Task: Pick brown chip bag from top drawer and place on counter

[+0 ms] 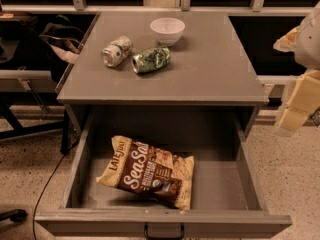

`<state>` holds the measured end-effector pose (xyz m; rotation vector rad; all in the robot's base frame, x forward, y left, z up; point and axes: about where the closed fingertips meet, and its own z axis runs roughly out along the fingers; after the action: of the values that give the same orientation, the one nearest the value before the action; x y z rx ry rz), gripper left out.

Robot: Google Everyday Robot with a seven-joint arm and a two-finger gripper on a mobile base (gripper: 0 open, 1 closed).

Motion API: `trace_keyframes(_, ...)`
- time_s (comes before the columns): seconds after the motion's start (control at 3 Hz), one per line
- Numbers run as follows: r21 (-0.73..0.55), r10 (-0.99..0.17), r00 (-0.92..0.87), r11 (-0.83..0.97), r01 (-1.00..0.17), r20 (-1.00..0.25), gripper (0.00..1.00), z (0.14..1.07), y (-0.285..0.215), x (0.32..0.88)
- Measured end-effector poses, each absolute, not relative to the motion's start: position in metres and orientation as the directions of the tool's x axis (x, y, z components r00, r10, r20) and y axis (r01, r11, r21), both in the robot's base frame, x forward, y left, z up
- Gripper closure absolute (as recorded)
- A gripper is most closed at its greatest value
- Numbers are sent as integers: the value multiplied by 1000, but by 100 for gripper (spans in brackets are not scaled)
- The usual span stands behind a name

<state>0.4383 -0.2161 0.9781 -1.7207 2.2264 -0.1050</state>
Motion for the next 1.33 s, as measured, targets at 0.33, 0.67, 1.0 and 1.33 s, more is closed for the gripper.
trace_keyframes(0.33, -253, -953, -220, 270, -929, -209, 0, 978, -216, 438)
trace_keyframes(0.67, -255, -940, -206, 277, -926, -272, 0, 972, -216, 438)
trace_keyframes(1.0, -228, -887, -223, 334, -915, -404, 0, 948, -212, 437)
trace_keyframes(1.33, -186, -834, -276, 403, -896, -479, 0, 911, -194, 447)
